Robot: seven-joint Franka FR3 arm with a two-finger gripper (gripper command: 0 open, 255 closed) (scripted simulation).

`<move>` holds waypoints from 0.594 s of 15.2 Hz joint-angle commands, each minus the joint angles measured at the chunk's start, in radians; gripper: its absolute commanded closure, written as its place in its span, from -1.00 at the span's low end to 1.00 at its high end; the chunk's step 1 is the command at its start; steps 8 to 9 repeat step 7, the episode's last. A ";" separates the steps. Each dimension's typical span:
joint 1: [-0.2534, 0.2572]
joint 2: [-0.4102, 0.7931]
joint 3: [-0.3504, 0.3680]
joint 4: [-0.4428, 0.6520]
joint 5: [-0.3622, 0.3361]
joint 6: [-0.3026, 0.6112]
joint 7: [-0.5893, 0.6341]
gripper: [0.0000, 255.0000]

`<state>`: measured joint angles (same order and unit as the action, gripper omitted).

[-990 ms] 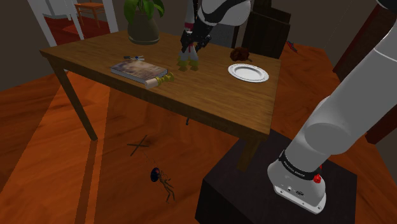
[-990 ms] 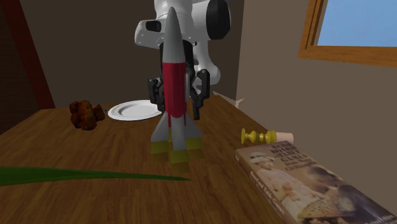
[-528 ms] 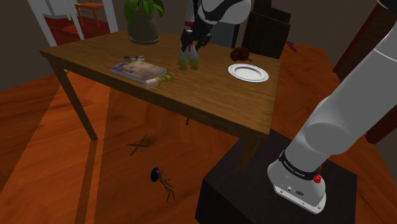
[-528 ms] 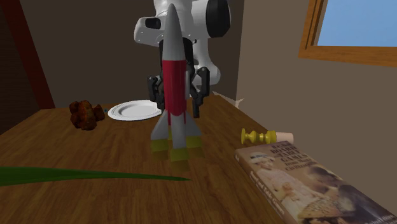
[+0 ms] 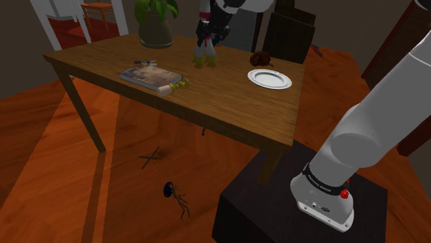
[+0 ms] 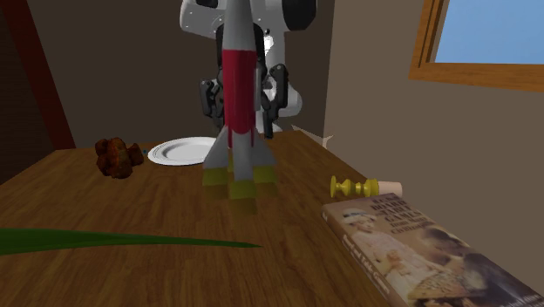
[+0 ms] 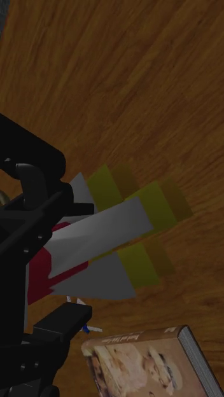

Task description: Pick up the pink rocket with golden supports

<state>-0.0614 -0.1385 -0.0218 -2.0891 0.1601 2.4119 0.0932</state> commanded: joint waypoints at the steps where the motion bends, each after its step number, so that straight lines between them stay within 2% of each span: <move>1: -0.001 -0.010 0.000 0.021 -0.005 -0.029 0.006 1.00; 5: -0.003 -0.017 0.000 0.067 -0.012 -0.082 0.015 1.00; 9: -0.003 -0.017 0.000 0.068 -0.012 -0.084 0.016 1.00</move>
